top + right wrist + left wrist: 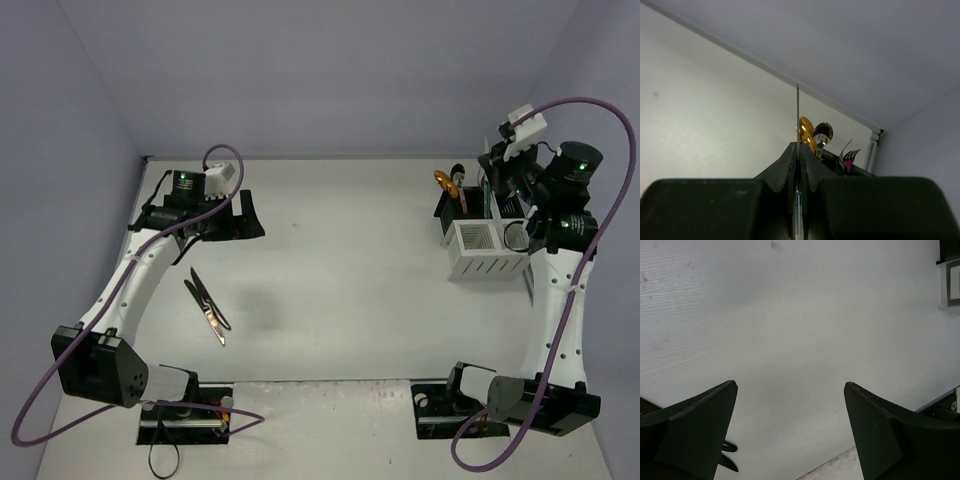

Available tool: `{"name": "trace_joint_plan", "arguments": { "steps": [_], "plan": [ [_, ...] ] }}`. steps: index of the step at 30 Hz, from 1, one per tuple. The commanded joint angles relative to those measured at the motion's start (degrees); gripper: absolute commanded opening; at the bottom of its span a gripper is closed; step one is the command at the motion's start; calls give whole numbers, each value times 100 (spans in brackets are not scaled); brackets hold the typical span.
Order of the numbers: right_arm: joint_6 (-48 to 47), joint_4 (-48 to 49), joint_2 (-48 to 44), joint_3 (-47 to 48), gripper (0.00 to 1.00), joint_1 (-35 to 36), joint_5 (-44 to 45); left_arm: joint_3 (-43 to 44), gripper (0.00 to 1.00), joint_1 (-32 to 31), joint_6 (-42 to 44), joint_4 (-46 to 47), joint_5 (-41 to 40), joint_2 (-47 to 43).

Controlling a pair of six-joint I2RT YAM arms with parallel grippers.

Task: Sort the eating utensils into containers

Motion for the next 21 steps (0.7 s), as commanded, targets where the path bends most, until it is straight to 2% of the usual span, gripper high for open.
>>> {"name": "trace_joint_plan", "arguments": {
  "steps": [1, 11, 21],
  "plan": [
    [-1119, 157, 190, -365, 0, -75, -215, -17, 87, -21, 49, 384, 75, -186],
    [-1766, 230, 719, -758, 0, -137, -580, -207, 87, -13, 85, 490, -39, -370],
    [-1852, 390, 1117, -859, 0, -137, -984, -379, 87, 14, 17, 500, -121, -353]
  ]
}}
